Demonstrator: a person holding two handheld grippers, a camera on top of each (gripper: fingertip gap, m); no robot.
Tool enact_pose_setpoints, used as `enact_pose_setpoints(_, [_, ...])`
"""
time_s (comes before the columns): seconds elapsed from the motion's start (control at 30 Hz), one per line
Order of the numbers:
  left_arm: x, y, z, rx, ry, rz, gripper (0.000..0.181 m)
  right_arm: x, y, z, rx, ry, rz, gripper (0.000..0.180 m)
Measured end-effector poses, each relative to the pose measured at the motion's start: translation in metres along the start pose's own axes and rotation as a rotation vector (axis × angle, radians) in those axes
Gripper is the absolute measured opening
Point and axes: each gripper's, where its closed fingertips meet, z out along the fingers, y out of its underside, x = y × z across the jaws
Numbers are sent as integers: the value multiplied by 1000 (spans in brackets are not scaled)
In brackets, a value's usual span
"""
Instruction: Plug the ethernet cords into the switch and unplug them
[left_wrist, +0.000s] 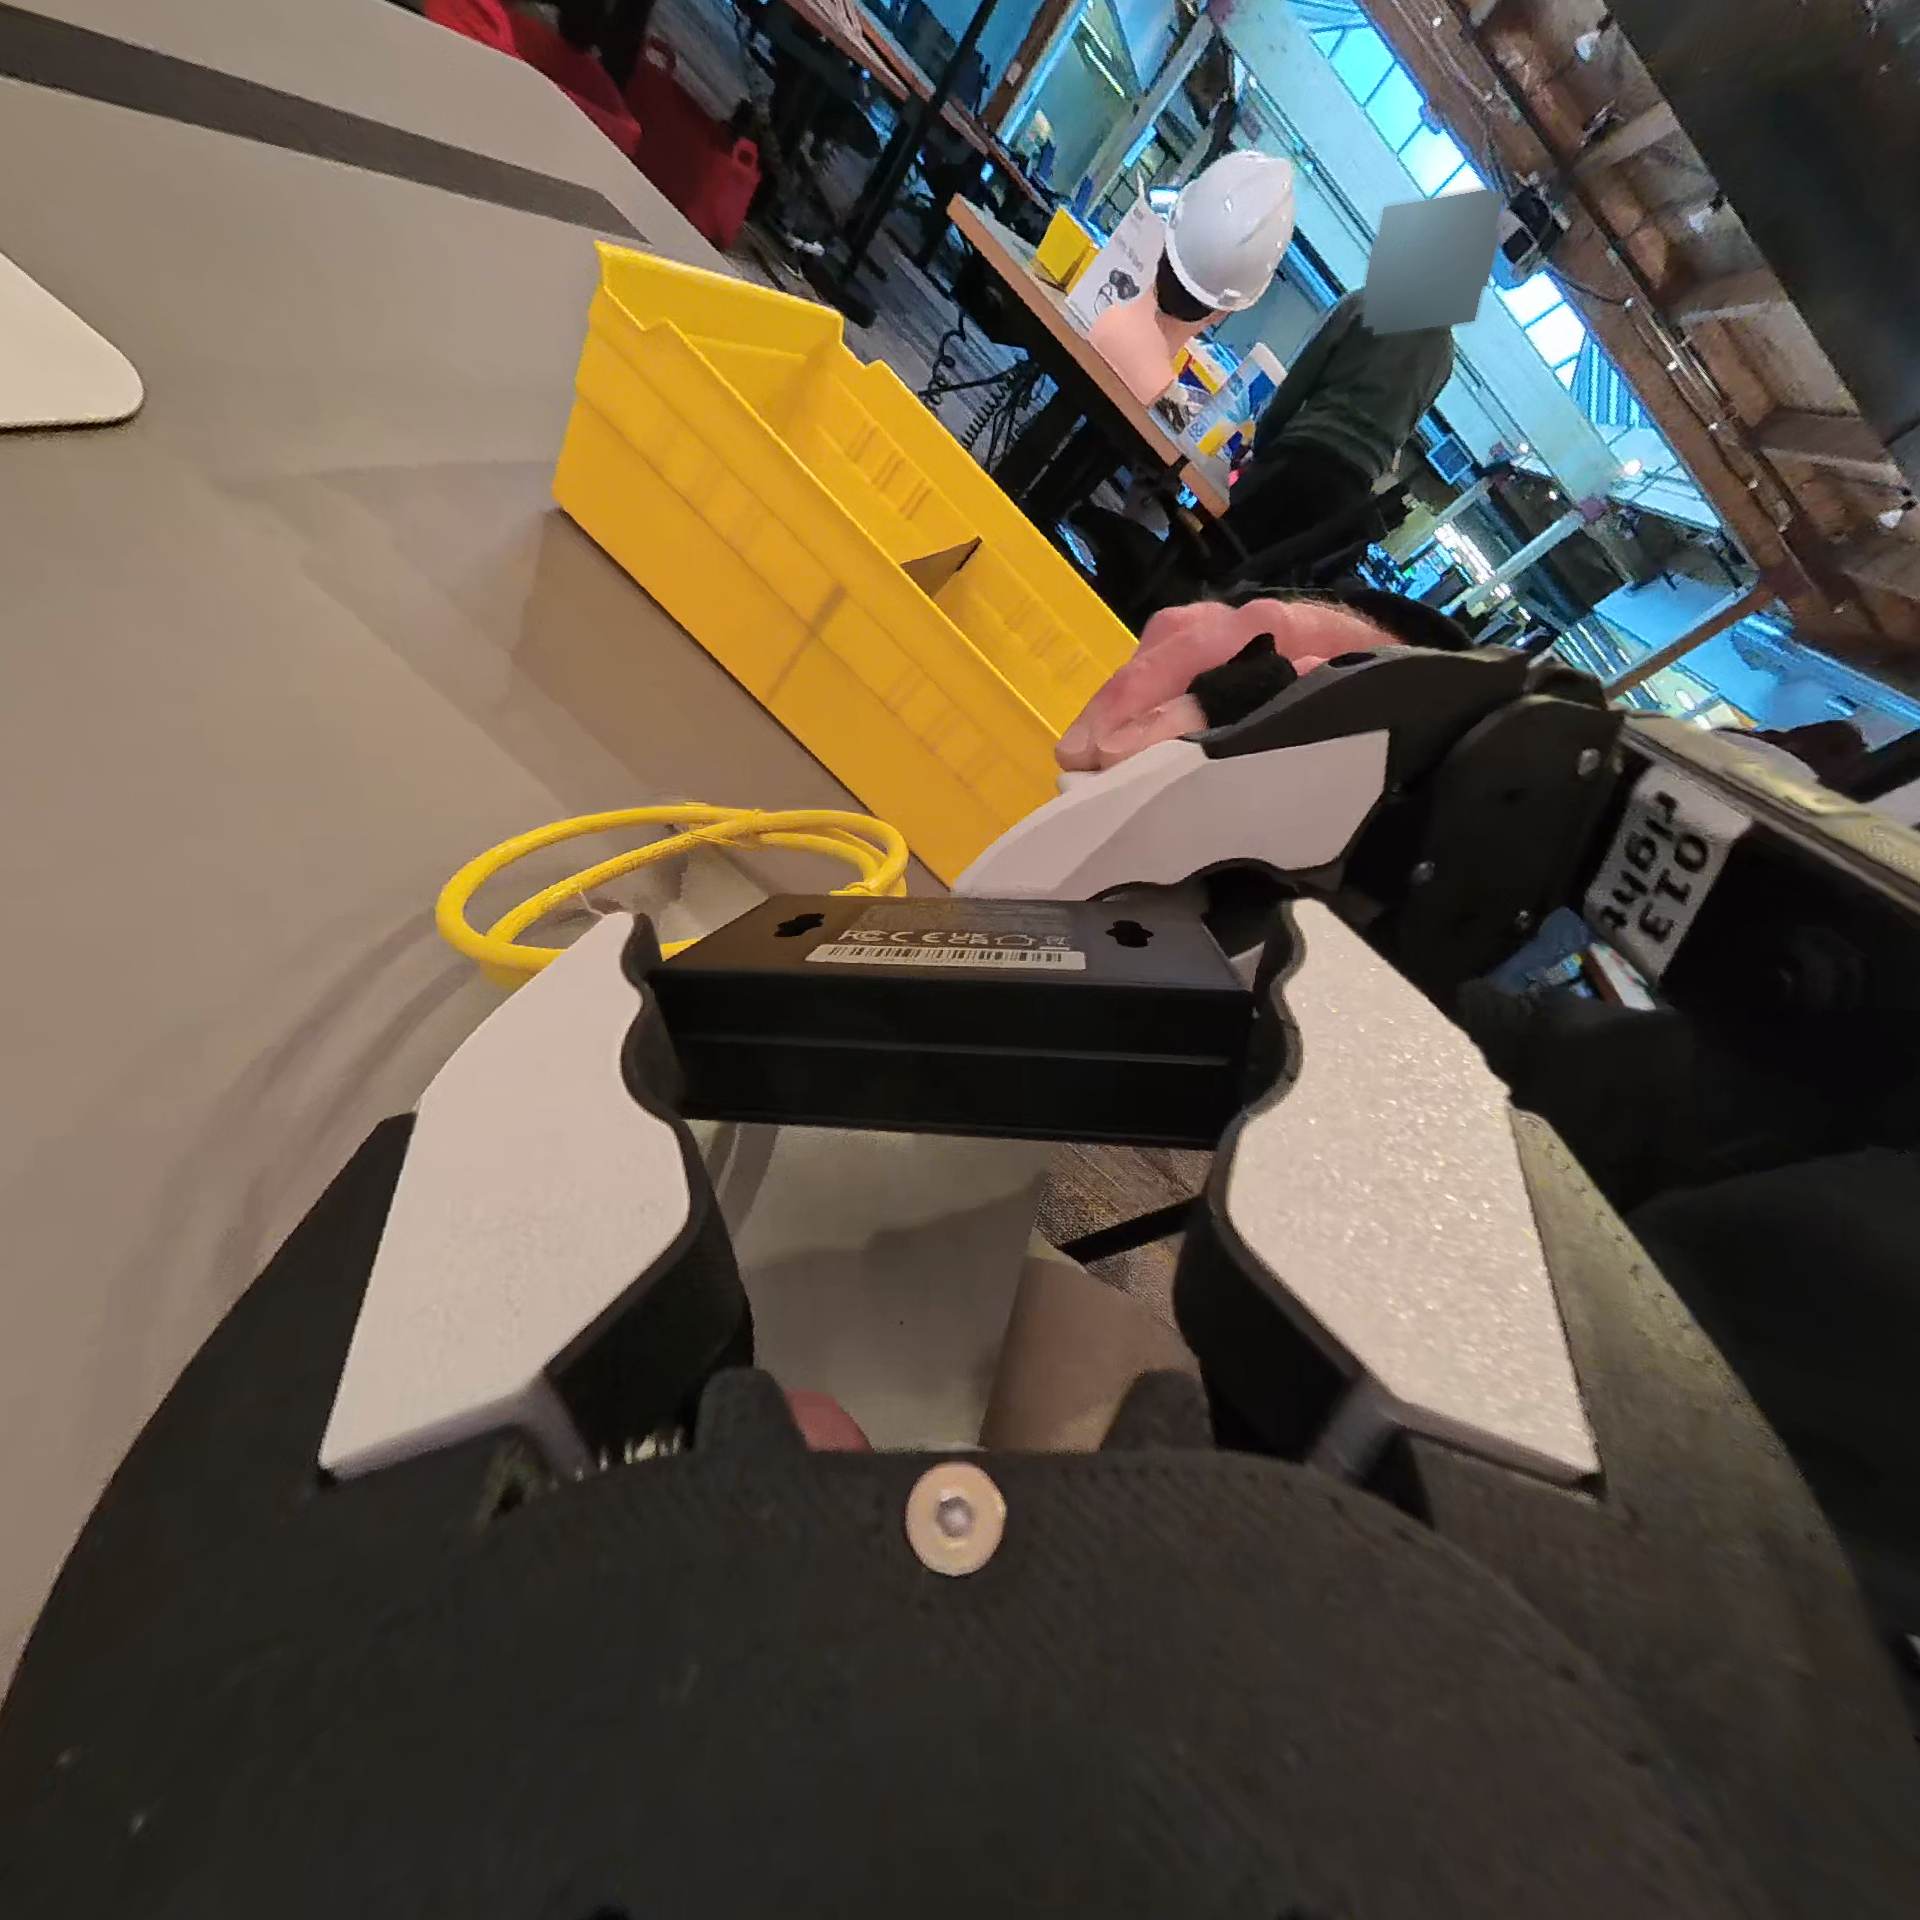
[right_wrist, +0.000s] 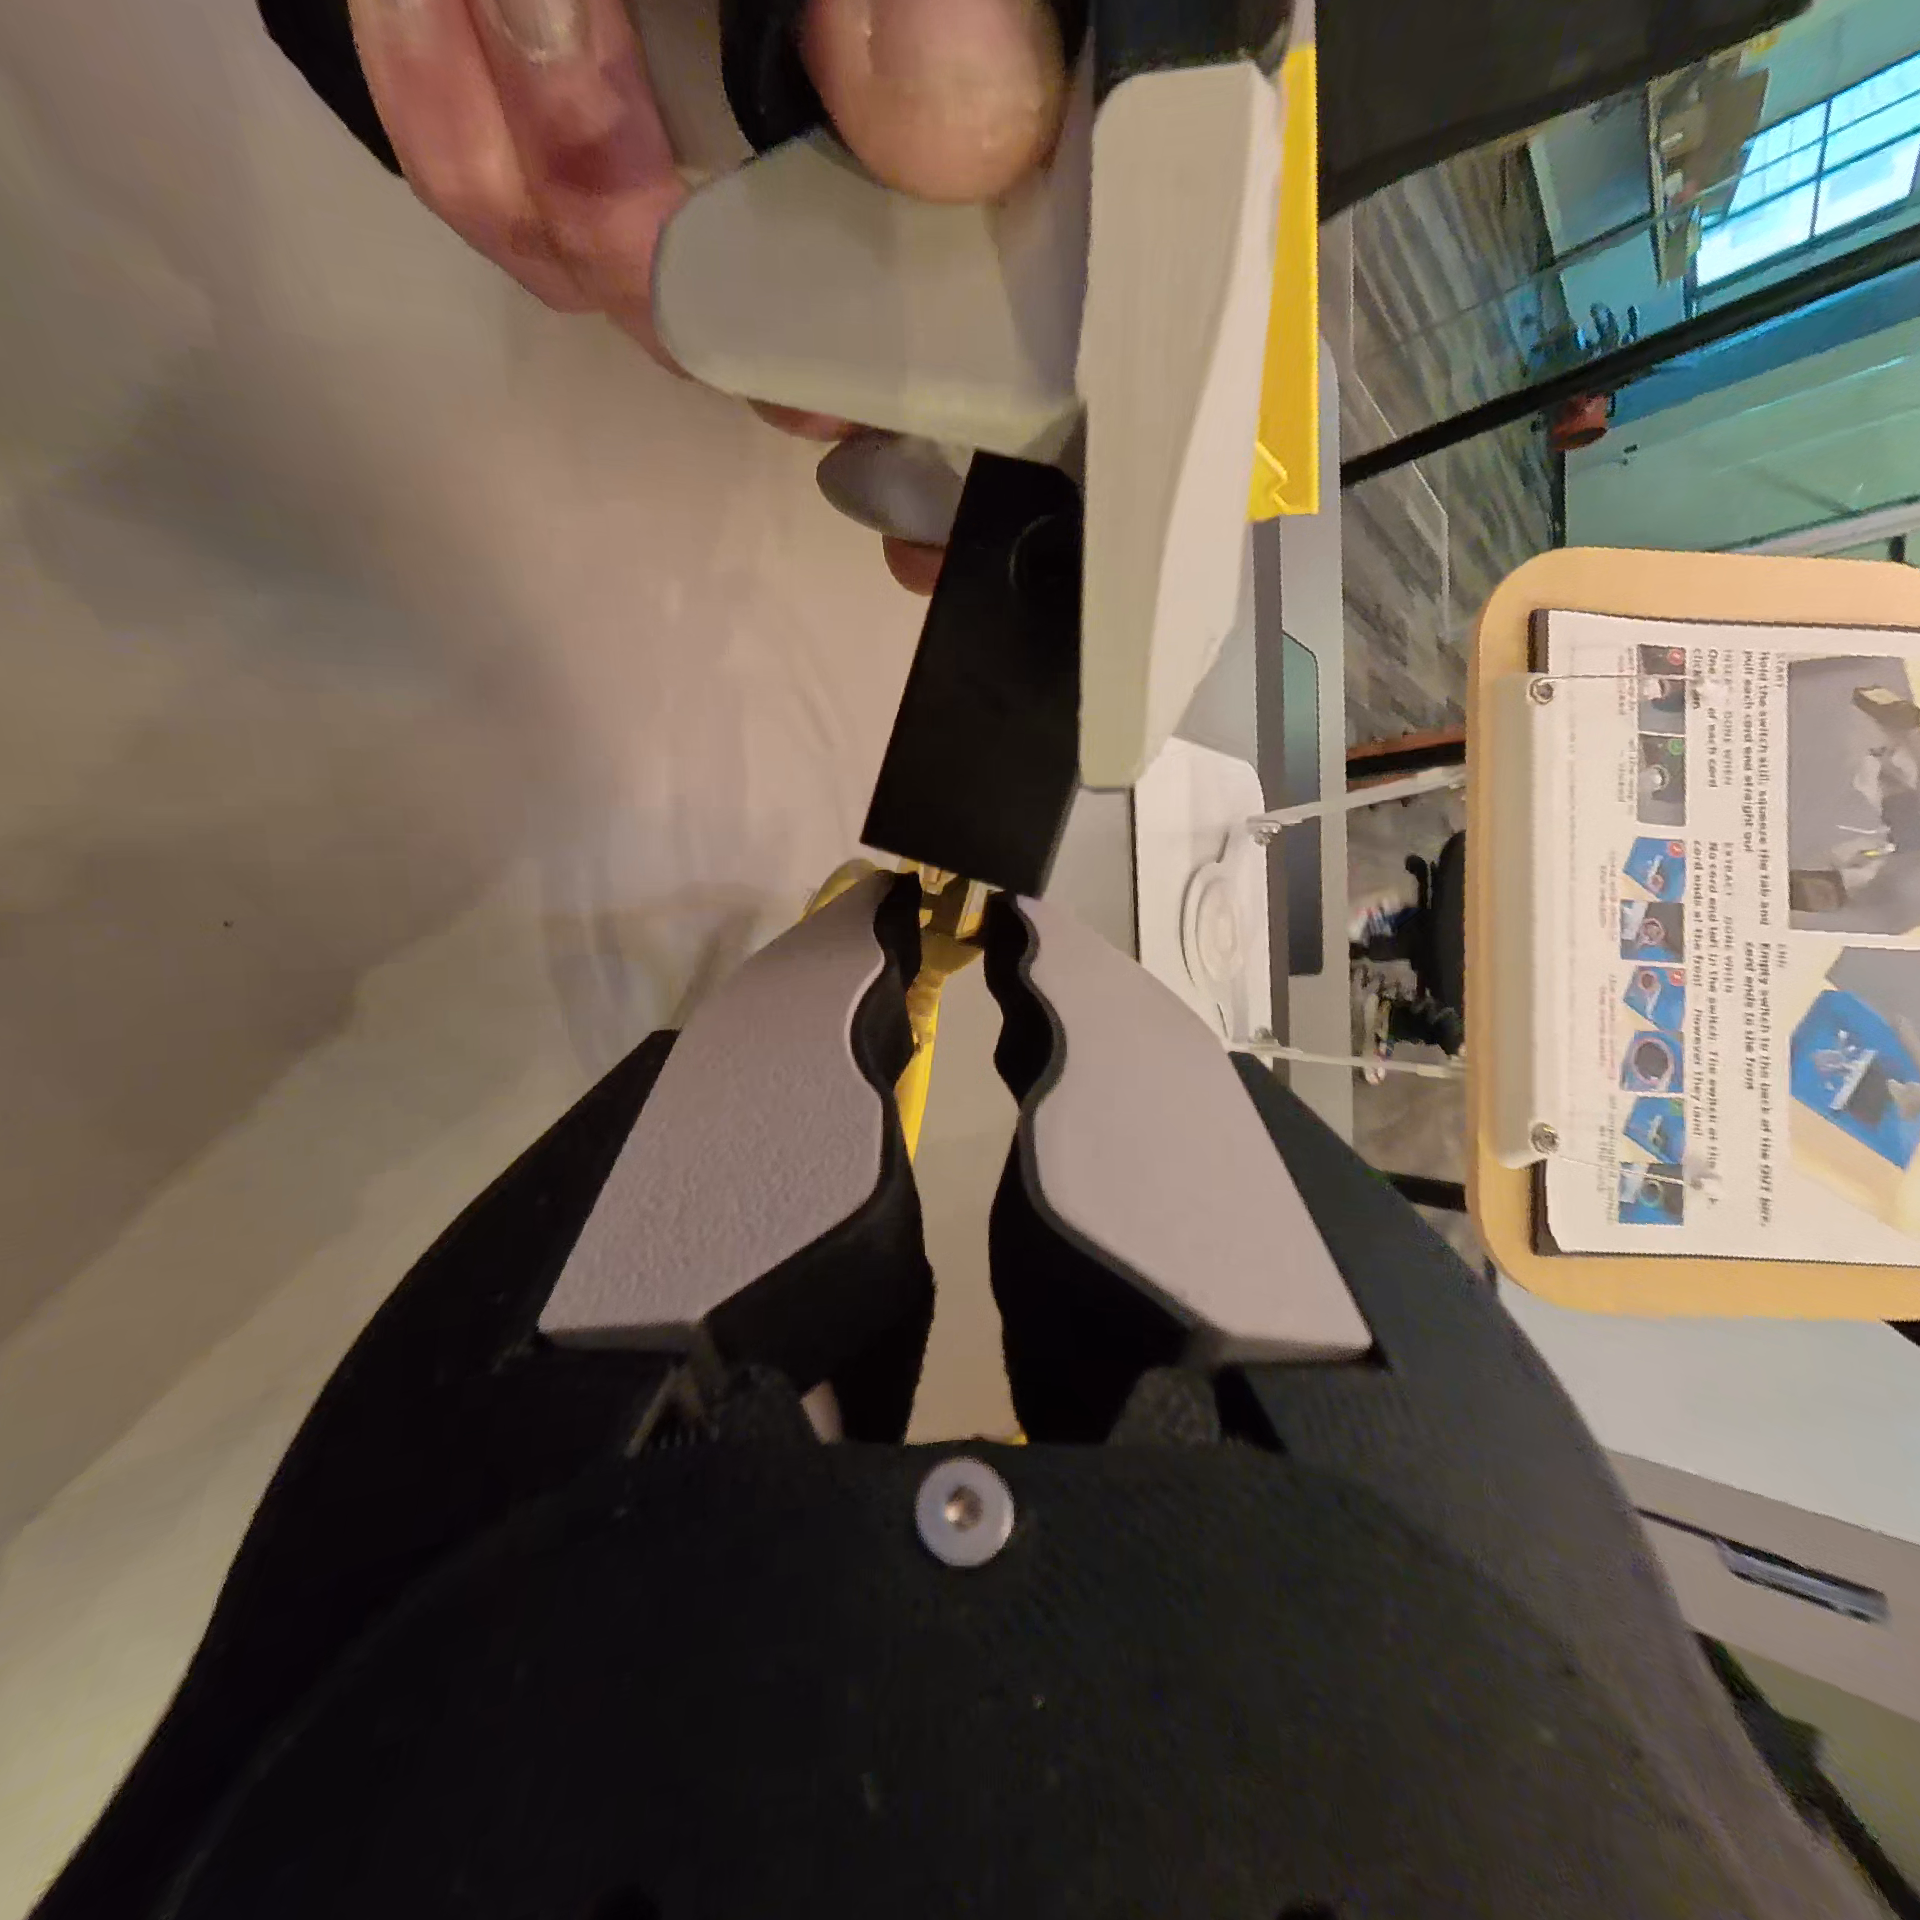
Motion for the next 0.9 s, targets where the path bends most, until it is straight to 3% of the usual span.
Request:
enact_pose_setpoints(0.37, [11,1,2,8,99,-55,106,2,-4,-14,227,-66,211,12])
enact_pose_setpoints(0.9, [10,-2,0,12,91,-33,107,-2,-8,-9,88,-12,37,16])
